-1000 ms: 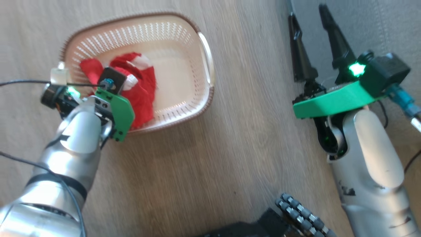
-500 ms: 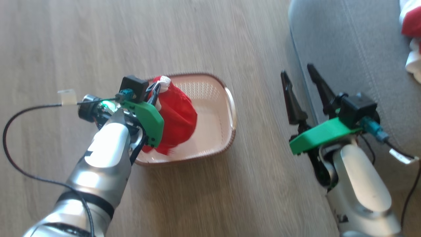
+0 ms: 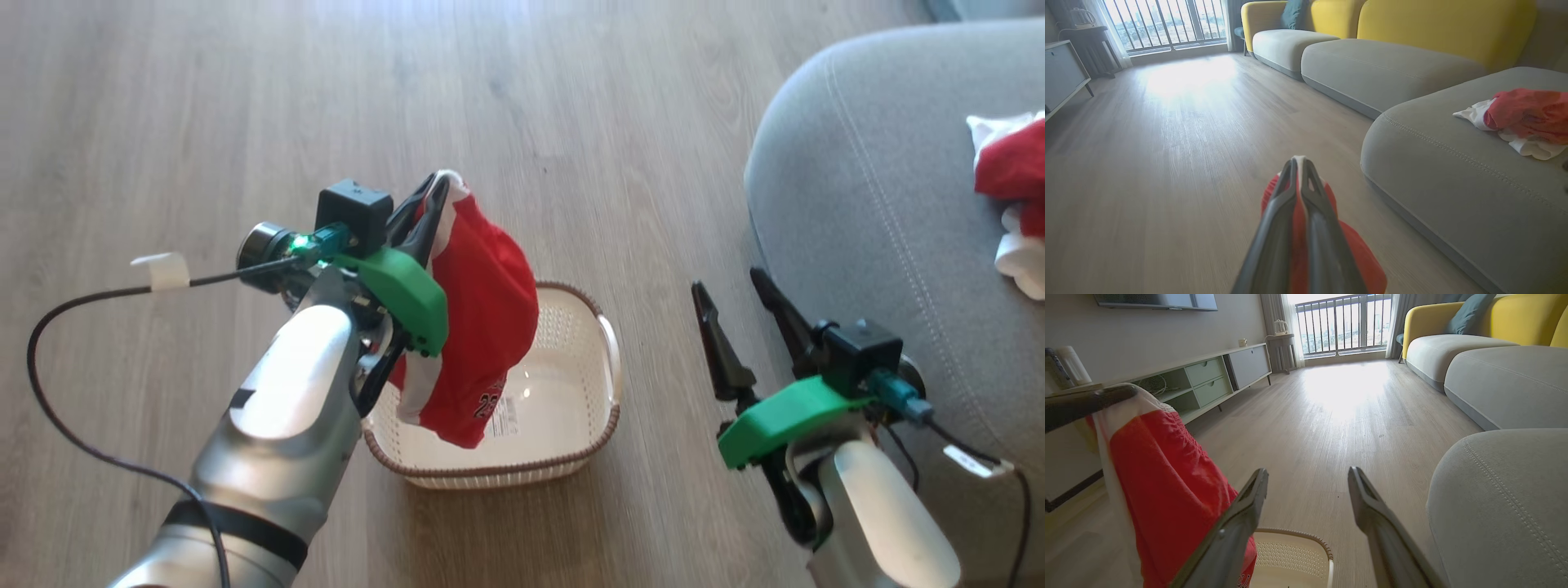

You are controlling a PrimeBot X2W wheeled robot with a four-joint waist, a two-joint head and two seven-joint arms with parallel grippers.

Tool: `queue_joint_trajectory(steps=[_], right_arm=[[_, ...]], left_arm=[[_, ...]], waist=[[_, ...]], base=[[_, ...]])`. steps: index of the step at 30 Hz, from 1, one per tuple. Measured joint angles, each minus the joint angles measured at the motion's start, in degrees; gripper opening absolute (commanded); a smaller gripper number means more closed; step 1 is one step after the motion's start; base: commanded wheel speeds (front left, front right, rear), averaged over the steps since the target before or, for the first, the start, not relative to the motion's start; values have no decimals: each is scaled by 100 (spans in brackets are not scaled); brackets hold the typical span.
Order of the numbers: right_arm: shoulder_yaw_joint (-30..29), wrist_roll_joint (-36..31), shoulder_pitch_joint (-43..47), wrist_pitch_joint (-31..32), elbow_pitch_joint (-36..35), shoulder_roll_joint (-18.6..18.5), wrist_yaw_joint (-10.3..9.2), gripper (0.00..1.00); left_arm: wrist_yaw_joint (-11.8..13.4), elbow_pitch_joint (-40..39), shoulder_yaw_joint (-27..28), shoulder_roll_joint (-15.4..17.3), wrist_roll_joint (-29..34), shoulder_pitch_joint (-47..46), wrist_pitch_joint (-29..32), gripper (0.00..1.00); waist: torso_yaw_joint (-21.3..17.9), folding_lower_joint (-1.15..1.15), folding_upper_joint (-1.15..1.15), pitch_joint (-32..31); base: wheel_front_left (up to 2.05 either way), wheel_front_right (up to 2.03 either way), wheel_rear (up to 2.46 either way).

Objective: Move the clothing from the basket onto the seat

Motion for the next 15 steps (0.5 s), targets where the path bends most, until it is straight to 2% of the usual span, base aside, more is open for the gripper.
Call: queue_joint_trajectory(steps=[6, 15], right_arm=[[1, 1, 209, 0, 12, 0, 0, 100], [20, 2, 270, 0, 14, 0, 0, 100]], left_arm=[[137, -643, -178, 1, -82, -5, 8, 0], [267, -1604, -287, 25, -82, -26, 309, 0]], waist=[[111, 0, 0, -264], [128, 0, 0, -288]], base=[[0, 0, 0], [0, 0, 0]])
